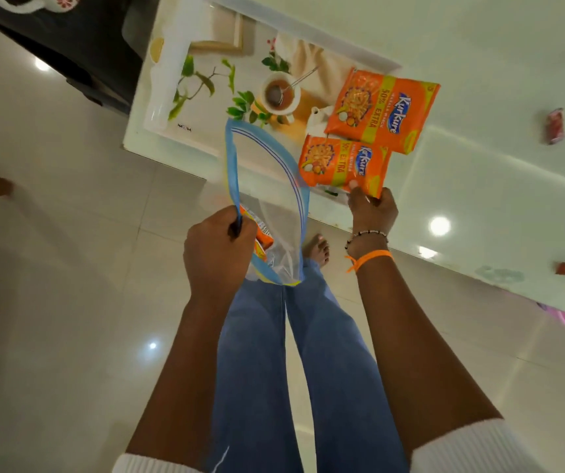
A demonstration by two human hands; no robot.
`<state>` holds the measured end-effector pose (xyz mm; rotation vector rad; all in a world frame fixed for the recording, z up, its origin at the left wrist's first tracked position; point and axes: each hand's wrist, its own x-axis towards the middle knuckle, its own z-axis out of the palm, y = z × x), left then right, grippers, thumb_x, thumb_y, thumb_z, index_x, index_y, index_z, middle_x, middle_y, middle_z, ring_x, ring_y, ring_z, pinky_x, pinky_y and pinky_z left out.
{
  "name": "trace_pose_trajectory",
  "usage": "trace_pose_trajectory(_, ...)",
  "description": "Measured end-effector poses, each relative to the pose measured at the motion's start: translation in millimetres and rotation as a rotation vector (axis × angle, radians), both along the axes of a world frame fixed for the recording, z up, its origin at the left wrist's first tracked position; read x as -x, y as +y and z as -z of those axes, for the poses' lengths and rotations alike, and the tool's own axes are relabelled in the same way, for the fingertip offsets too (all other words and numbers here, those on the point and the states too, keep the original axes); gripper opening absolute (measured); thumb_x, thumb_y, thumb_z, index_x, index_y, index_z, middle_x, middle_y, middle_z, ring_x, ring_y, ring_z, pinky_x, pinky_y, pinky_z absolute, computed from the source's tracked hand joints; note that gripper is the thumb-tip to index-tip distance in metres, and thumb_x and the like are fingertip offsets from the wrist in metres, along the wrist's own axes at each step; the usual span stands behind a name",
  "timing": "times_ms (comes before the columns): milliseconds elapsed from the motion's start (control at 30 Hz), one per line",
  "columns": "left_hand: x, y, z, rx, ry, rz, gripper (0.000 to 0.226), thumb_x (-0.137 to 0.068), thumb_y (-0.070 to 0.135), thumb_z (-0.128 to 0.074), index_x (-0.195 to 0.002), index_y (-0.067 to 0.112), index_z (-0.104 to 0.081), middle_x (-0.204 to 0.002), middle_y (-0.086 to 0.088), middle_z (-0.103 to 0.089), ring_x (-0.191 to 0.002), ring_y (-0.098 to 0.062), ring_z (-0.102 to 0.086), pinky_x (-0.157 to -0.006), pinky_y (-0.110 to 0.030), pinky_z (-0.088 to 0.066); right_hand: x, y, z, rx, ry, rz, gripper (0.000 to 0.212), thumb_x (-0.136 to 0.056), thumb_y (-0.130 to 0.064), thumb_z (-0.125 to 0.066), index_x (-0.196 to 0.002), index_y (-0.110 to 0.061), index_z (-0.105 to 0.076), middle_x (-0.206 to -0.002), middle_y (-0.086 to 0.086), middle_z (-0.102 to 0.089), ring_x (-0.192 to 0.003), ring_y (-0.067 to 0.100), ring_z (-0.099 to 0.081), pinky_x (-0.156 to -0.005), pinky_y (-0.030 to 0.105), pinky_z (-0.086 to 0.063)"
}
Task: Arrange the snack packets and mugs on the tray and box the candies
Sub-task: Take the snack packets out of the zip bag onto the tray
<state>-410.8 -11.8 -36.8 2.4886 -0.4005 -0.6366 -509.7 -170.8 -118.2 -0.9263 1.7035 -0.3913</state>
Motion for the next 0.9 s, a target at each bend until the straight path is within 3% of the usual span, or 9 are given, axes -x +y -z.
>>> trace_pose_trajectory(100,3.9,-4.1,0.4,0.01,-0.007,0.003,0.027,-0.085,0.018,-0.055,-0.067,-0.001,-0.057,-0.058,-0.017,-0.057,-0.057,-0.035,-0.053,-0.053,-0.039,-0.045,10.3,14.0,-1.9,-0.004,0.257,-0.017,0.037,-0.067,-0.026,-0.08,-0.091,-0.012,-0.054,-0.091,0.004,-0.052,-0.08,0.018,-0.048,-0.071,0.027,-0.041)
trace_pose_trajectory(167,5.8,-4.2,1.4,0.003,-0.005,-0.006,0.026,-0.085,0.017,-0.055,-0.065,0.0,-0.056,-0.056,-0.015,-0.056,-0.055,-0.034,-0.051,-0.051,-0.037,-0.042,14.1,21.6,-10.0,0.216,0.302,-0.098,0.035,-0.069,-0.021,-0.077,-0.087,-0.015,-0.048,-0.092,0.004,-0.048,-0.079,0.018,-0.046,-0.069,0.028,-0.039)
trace_pose_trajectory(300,8.4,-0.7,4.0,0.015,-0.001,0.025,0.027,-0.086,0.019,-0.055,-0.064,0.003,-0.055,-0.051,-0.004,-0.05,-0.047,-0.017,-0.044,-0.049,-0.026,-0.036,-2.7,11.0,-13.2,0.642,0.395,-0.738,0.022,-0.077,-0.011,-0.064,-0.099,-0.014,-0.062,-0.111,0.012,-0.059,-0.104,0.029,-0.053,-0.081,0.034,-0.04)
trace_pose_trajectory(400,7.3,2.8,2.7,0.037,-0.007,0.059,0.027,-0.088,0.02,-0.057,-0.067,0.003,-0.058,-0.055,-0.005,-0.054,-0.05,-0.019,-0.048,-0.052,-0.026,-0.04,-24.7,-10.4,2.7,0.696,0.489,-1.302,0.035,-0.085,-0.017,-0.055,-0.119,-0.023,-0.057,-0.138,0.006,-0.048,-0.136,0.029,-0.034,-0.107,0.044,-0.029)
trace_pose_trajectory(467,6.9,6.1,3.1,0.06,-0.02,0.054,0.027,-0.087,0.019,-0.059,-0.064,0.005,-0.057,-0.053,-0.002,-0.053,-0.048,-0.018,-0.048,-0.051,-0.025,-0.04,-26.9,-19.9,13.9,0.665,0.575,-1.521,0.038,-0.089,-0.017,-0.049,-0.126,-0.025,-0.051,-0.146,0.004,-0.039,-0.142,0.028,-0.022,-0.114,0.047,-0.02)
trace_pose_trajectory(600,5.5,12.5,3.0,0.083,-0.029,0.014,0.031,-0.086,0.017,-0.058,-0.057,0.015,-0.048,-0.044,0.011,-0.039,-0.04,-0.012,-0.042,-0.045,-0.011,-0.031,-20.3,-25.5,16.9,0.628,0.708,-1.517,0.039,-0.092,-0.017,-0.042,-0.13,-0.022,-0.046,-0.149,0.005,-0.034,-0.14,0.029,-0.022,-0.115,0.048,-0.017)
trace_pose_trajectory(733,4.8,19.7,0.6,0.118,-0.01,-0.003,0.039,-0.082,0.017,-0.056,-0.049,0.026,-0.037,-0.041,0.01,-0.032,-0.045,-0.002,-0.044,-0.043,-0.008,-0.031,-34.9,-14.9,-11.1,0.632,0.62,-1.419,0.038,-0.091,-0.022,-0.046,-0.128,-0.02,-0.048,-0.146,0.006,-0.038,-0.138,0.03,-0.026,-0.111,0.045,-0.022)
trace_pose_trajectory(833,3.0,27.0,-2.7,0.106,0.033,-0.067,0.036,-0.076,0.022,-0.051,-0.047,0.024,-0.03,-0.039,0.003,-0.031,-0.043,-0.011,-0.033,-0.042,-0.015,-0.023,-49.5,8.5,-54.3,0.814,0.235,-1.189,0.02,-0.089,-0.015,-0.048,-0.099,-0.006,-0.062,-0.107,0.017,-0.061,-0.1,0.033,-0.053,-0.084,0.036,-0.038)
trace_pose_trajectory(900,3.0,34.0,-6.1,0.126,0.067,-0.09,0.034,-0.076,0.023,-0.05,-0.048,0.02,-0.032,-0.041,0.003,-0.036,-0.044,-0.011,-0.029,-0.044,-0.017,-0.02,-57.7,28.9,-78.5,0.747,-0.048,-1.14,0.016,-0.087,-0.009,-0.048,-0.084,-0.001,-0.062,-0.085,0.017,-0.065,-0.079,0.027,-0.057,-0.071,0.03,-0.039)
